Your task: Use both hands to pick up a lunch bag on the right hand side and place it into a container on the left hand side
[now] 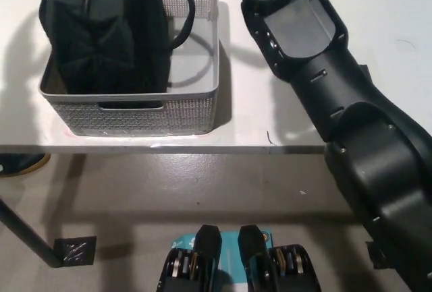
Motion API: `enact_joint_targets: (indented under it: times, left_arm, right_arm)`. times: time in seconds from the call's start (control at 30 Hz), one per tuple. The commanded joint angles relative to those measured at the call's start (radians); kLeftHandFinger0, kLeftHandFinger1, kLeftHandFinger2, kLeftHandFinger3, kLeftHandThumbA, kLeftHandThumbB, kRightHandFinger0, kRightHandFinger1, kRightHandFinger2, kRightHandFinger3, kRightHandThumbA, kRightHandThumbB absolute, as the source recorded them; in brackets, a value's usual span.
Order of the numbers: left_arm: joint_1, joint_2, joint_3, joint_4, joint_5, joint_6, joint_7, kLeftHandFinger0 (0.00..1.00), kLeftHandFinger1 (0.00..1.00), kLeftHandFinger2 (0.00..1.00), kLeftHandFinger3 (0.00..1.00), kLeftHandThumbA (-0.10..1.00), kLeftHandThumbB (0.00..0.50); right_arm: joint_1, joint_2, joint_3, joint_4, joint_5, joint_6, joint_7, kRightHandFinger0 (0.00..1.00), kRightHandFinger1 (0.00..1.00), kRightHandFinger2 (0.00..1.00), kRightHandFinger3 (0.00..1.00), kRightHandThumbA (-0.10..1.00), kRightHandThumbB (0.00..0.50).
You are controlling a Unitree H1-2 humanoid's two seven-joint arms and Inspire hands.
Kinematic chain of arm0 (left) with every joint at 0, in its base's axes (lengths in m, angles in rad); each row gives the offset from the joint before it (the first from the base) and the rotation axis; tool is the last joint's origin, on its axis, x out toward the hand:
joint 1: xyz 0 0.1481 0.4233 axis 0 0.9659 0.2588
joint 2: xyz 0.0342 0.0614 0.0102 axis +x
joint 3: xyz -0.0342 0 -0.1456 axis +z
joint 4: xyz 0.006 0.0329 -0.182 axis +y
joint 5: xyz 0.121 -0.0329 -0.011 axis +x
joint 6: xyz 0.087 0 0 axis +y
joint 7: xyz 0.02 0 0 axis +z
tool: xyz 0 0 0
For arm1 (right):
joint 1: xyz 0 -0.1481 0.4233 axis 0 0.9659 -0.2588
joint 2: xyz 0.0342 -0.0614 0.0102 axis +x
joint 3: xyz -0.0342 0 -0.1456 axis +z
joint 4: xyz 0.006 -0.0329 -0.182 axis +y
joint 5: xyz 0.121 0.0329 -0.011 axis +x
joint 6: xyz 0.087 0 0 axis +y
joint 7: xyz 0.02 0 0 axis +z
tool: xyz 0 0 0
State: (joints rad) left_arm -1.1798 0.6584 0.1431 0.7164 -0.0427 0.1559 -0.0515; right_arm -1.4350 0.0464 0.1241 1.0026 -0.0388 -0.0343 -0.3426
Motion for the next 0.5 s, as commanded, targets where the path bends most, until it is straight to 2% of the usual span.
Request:
enact_joint_targets:
  times: [0.0,0.07,0.17,0.2,0.27,0.3,0.33,0.4,0.47]
  left_arm:
    - [-0.044,0.069,-0.039,-0.02,0.029,-0.034,-0.078,1.0,1.0,1.0,1.0,1.0,0.447]
    - [-0.04,0.075,-0.046,-0.039,0.025,-0.022,-0.093,1.0,1.0,1.0,1.0,1.0,0.468]
    - [-0.01,0.079,-0.039,-0.118,0.015,-0.003,-0.102,1.0,1.0,1.0,1.0,1.0,0.48]
    - [0.009,0.081,-0.03,-0.161,0.007,0.014,-0.107,1.0,1.0,1.0,1.0,1.0,0.499]
    - [0.063,0.079,-0.001,-0.277,-0.026,0.062,-0.121,1.0,1.0,1.0,1.0,1.0,0.477]
    - [0.106,0.073,0.016,-0.367,-0.042,0.103,-0.12,1.0,1.0,1.0,1.0,1.0,0.475]
    - [0.154,0.064,0.033,-0.469,-0.065,0.147,-0.128,1.0,1.0,1.0,1.0,1.0,0.499]
    - [0.238,0.057,0.043,-0.614,-0.074,0.109,-0.133,1.0,1.0,1.0,1.0,1.0,0.449]
    - [0.316,0.032,0.064,-0.742,-0.109,0.088,-0.128,1.0,1.0,1.0,1.0,1.0,0.43]
  right_arm:
    - [-0.034,-0.013,-0.017,-0.045,-0.018,-0.02,0.028,1.0,1.0,1.0,1.0,1.0,0.357]
    - [-0.021,-0.018,-0.024,-0.058,-0.01,-0.028,0.039,1.0,1.0,1.0,1.0,1.0,0.381]
    - [0.005,-0.024,-0.036,-0.11,0.0,-0.013,0.062,1.0,1.0,1.0,1.0,1.0,0.367]
    - [0.02,-0.028,-0.041,-0.142,0.007,-0.008,0.075,1.0,1.0,1.0,1.0,1.0,0.371]
    - [0.068,-0.034,-0.061,-0.252,0.028,0.01,0.103,1.0,1.0,1.0,1.0,1.0,0.38]
    - [0.107,-0.036,-0.072,-0.351,0.046,0.021,0.121,1.0,1.0,1.0,1.0,1.0,0.362]
    - [0.152,-0.041,-0.076,-0.475,0.053,0.056,0.134,1.0,1.0,1.0,1.0,1.0,0.364]
    - [0.216,-0.049,-0.084,-0.62,0.059,0.02,0.142,1.0,1.0,1.0,1.0,1.0,0.342]
    - [0.3,-0.067,-0.089,-0.807,0.092,0.018,0.174,1.0,1.0,1.0,1.0,1.0,0.325]
